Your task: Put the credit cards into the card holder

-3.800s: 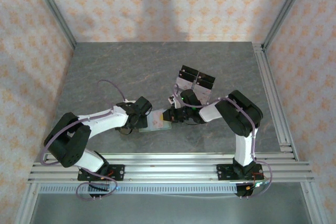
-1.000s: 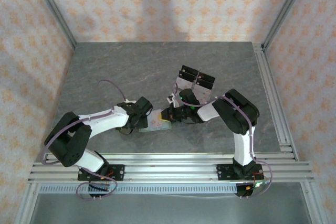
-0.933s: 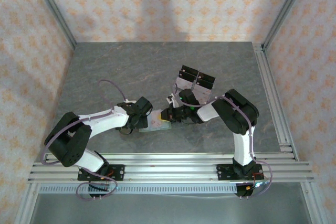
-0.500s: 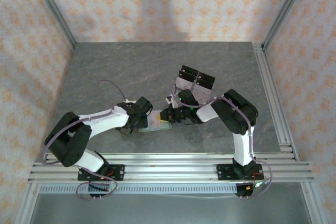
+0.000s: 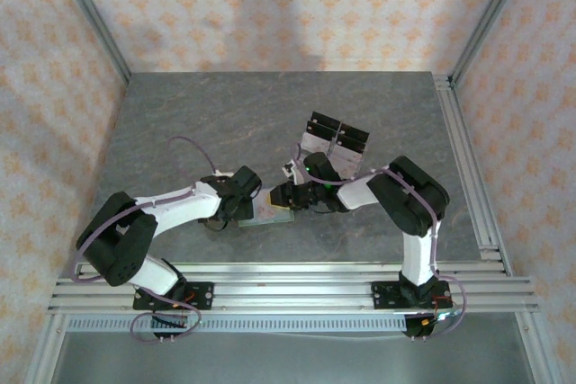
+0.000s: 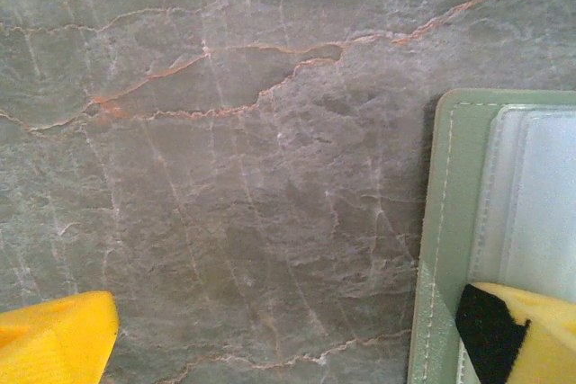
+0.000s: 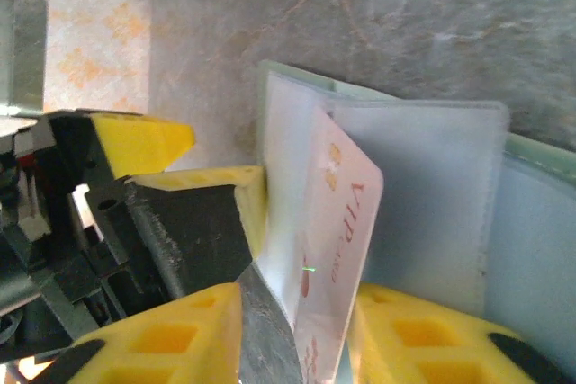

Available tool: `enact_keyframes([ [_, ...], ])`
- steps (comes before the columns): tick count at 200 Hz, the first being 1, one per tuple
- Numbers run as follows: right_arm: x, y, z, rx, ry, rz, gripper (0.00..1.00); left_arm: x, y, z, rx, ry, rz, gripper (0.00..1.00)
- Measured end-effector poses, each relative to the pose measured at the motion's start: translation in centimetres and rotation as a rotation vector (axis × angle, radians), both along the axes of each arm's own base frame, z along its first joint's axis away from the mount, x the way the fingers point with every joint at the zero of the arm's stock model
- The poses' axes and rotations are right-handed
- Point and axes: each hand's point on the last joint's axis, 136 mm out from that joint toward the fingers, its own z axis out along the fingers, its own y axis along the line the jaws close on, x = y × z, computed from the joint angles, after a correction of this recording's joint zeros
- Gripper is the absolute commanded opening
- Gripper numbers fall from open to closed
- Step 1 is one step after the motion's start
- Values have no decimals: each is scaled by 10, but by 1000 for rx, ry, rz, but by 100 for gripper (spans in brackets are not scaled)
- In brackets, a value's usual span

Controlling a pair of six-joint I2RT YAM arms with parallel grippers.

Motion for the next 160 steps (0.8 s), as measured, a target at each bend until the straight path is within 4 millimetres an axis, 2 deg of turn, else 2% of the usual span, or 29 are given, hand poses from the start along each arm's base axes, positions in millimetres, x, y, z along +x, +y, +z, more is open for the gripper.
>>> enact_keyframes([
  [27, 0, -10, 3, -61, -13, -20, 51, 0, 0, 1, 7, -5, -2, 100],
  [113, -2, -45, -6, -258, -18, -86, 51, -1, 3, 4, 20, -5, -1, 100],
  [139, 1, -50, 4, -312, -26, -103, 49, -4, 8, 7, 42, -2, 2, 100],
  [160, 8, -44, 16, -333, -51, -108, 46, -5, 12, 13, 57, -6, 3, 100],
])
